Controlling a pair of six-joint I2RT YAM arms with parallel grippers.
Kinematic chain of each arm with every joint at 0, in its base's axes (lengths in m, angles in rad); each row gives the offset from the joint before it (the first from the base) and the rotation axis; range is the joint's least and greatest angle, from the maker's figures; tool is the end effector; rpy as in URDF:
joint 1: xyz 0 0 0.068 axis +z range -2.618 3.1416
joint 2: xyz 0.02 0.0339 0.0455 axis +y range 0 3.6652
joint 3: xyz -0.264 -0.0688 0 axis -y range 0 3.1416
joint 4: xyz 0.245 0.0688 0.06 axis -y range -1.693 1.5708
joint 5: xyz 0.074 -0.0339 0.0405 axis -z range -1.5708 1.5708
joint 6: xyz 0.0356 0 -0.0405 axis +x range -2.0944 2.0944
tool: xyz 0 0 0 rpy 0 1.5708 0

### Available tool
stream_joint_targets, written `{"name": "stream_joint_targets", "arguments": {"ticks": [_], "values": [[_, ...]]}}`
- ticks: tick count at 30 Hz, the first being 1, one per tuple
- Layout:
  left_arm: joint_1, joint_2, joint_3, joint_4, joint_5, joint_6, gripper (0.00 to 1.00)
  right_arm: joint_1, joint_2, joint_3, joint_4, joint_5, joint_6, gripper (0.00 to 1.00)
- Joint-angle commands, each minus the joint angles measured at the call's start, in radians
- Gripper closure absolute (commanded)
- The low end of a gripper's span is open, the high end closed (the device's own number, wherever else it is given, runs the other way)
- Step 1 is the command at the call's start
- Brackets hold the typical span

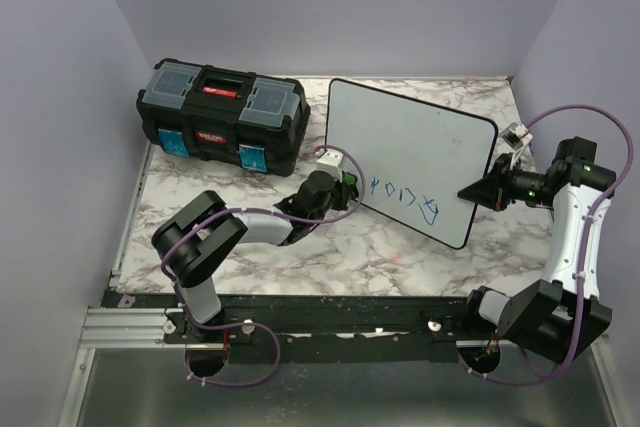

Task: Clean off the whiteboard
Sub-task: Erase the whiteboard at the center of the board.

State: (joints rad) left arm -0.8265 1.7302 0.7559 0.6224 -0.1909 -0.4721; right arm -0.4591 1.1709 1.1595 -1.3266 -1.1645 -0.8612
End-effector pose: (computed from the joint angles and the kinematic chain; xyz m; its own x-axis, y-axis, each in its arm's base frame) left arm 0.2431 -0.2539 0.1676 -0.4815 -0.1363 -0.8658 0.4295 0.8244 -0.3686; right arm 0.1787 -0.0519 0.3282 -0.5571 -0.0591 -0.8284 -0.6714 0.6191 0.4073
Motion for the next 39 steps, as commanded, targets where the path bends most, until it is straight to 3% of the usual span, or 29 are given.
{"name": "stream_joint_targets", "arguments": {"ticks": [1,7,18,29,39], "values": [[-0.087,0.031,0.030,0.047,-0.009,-0.008,1.00,0.008,-0.030,0.000,-0.009,-0.178,0.021,0.99],[-0.115,0.030,0.059,0.049,-0.049,0.008,1.00,0.008,-0.028,0.000,-0.010,-0.178,0.022,0.99],[-0.001,-0.017,0.016,0.070,-0.010,-0.016,1.00,0.008,-0.034,-0.001,-0.007,-0.181,0.022,0.99],[-0.127,-0.011,0.055,0.057,-0.049,0.046,1.00,0.008,-0.034,-0.001,-0.007,-0.184,0.022,0.99],[-0.005,0.000,0.087,0.049,-0.037,0.075,1.00,0.008,-0.037,-0.002,-0.008,-0.182,0.022,0.99]]}}
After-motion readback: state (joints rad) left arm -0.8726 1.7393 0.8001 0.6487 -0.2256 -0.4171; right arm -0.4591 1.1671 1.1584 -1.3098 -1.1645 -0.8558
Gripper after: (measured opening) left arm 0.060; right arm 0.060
